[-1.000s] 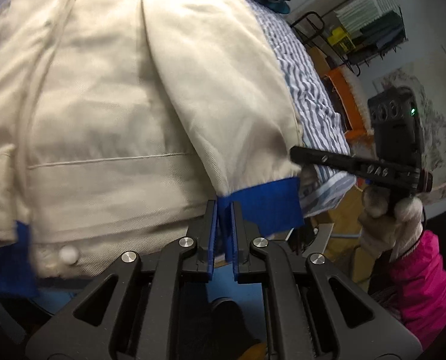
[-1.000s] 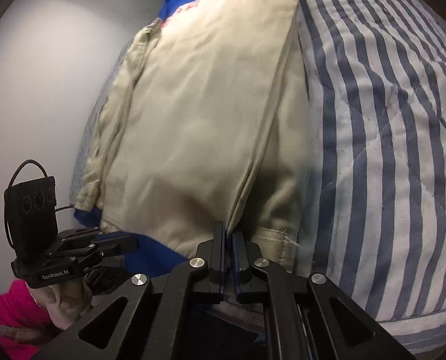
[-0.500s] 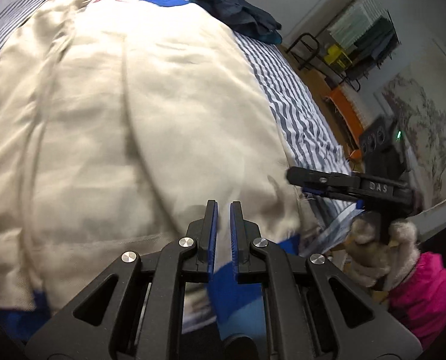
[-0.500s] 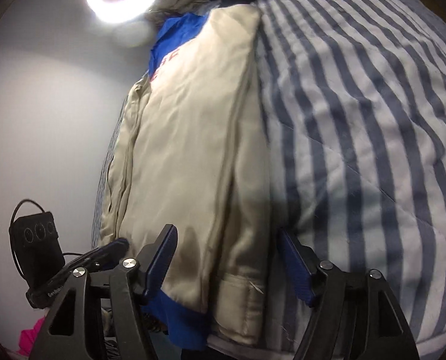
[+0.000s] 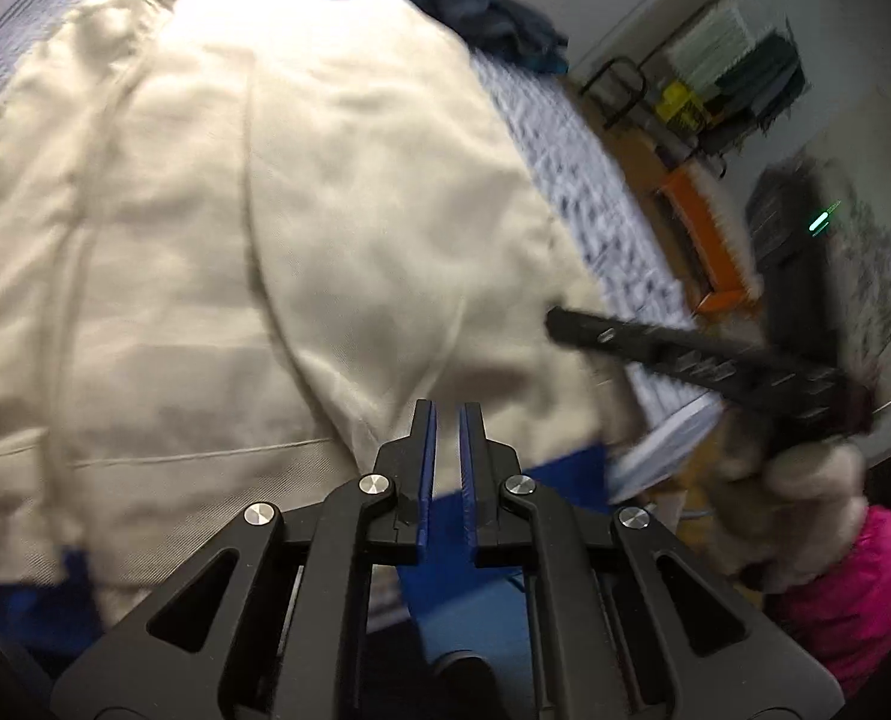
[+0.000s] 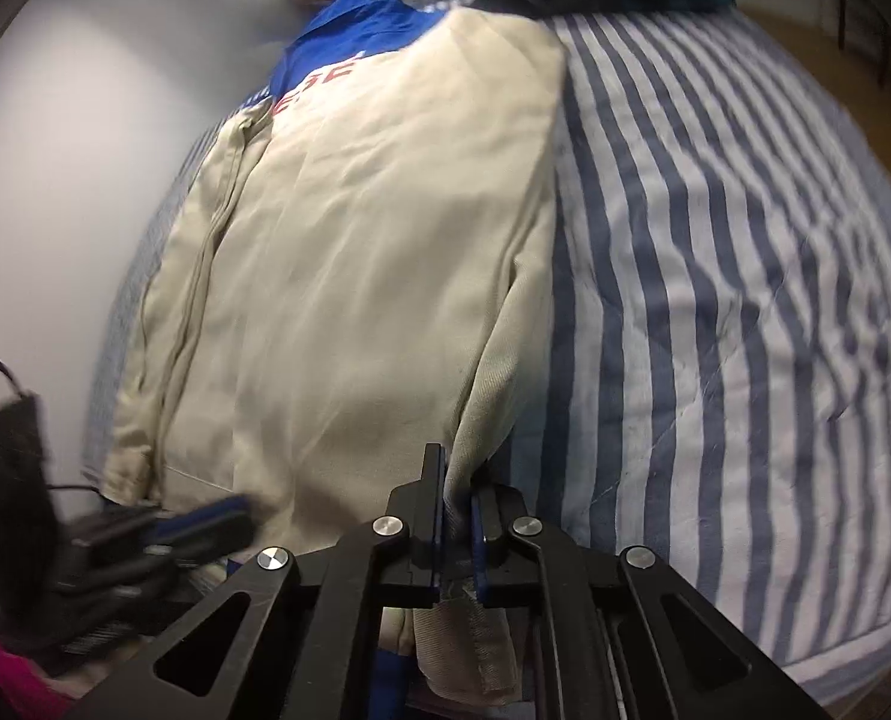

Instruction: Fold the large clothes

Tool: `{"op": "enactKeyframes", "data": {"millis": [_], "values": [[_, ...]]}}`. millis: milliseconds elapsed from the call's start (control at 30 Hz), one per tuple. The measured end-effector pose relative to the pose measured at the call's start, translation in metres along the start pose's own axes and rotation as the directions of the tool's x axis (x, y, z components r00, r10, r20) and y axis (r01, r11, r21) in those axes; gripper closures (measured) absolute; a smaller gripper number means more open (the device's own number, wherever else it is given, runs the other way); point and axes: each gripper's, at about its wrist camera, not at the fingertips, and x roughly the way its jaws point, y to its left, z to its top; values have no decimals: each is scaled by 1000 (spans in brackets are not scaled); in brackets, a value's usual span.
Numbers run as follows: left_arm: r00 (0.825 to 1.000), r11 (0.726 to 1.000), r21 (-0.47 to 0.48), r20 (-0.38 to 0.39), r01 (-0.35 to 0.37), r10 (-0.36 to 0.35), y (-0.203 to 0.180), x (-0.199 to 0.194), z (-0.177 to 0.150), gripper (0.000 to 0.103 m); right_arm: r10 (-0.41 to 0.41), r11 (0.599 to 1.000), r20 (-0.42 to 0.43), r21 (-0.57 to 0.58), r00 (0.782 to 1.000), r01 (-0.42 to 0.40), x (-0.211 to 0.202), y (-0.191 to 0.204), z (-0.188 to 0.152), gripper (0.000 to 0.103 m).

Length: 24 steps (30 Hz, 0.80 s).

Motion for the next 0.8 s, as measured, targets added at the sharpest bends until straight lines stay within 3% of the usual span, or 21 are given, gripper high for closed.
{"op": "enactKeyframes", "data": {"millis": [133, 267, 467, 567, 800], "values": [[996, 999, -34, 86, 40, -37, 12, -65, 6, 98, -92, 991, 33, -95, 995, 94, -8, 28, 7, 99], [977, 998, -53, 210, 41, -29, 34, -137, 13, 98, -164, 955, 90, -236, 982, 181, -17, 67, 10, 100], [916, 986, -160, 401, 41, 27, 89, -218, 19, 98, -190, 901, 154, -365, 970, 235, -22, 128, 22, 100], [892, 971, -227, 450, 70, 41, 118, -241, 16, 98, -209, 849, 182, -453, 961, 271, -14, 170, 22, 101], [879, 955, -288, 471, 77, 72, 157, -264, 2, 98, -227, 697, 186, -655, 956, 292, 34, 264, 5, 101]]}}
